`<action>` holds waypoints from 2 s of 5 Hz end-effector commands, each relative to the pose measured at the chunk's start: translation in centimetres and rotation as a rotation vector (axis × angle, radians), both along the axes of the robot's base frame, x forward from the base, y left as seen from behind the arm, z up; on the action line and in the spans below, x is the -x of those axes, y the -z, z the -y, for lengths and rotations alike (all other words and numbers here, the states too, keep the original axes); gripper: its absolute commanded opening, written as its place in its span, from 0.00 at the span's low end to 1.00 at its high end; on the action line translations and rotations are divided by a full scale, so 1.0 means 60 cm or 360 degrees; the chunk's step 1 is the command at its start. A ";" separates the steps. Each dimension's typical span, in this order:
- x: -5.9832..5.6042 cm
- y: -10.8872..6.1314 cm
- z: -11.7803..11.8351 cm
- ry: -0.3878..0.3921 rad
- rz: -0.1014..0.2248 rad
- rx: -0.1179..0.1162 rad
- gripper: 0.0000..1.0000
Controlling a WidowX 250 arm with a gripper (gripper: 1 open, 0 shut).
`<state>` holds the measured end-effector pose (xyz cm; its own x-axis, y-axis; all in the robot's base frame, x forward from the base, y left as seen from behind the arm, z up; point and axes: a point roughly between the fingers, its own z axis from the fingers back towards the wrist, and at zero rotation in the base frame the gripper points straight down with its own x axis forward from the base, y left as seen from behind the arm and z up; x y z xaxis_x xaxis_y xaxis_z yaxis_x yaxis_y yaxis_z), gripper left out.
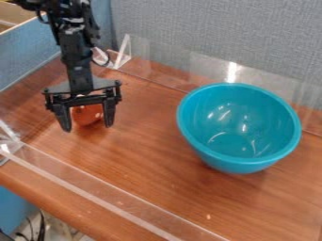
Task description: Put the mushroom in the blue bowl
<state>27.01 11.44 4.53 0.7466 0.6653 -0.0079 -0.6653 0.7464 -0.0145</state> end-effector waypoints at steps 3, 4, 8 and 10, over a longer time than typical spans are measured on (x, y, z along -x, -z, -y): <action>0.005 -0.033 -0.020 0.0054 0.0163 -0.0047 1.00; -0.011 -0.034 -0.026 0.0053 0.0178 -0.0045 1.00; -0.029 -0.022 -0.062 0.0308 0.0190 -0.0043 0.00; -0.022 -0.039 -0.062 0.0398 0.0205 -0.0044 1.00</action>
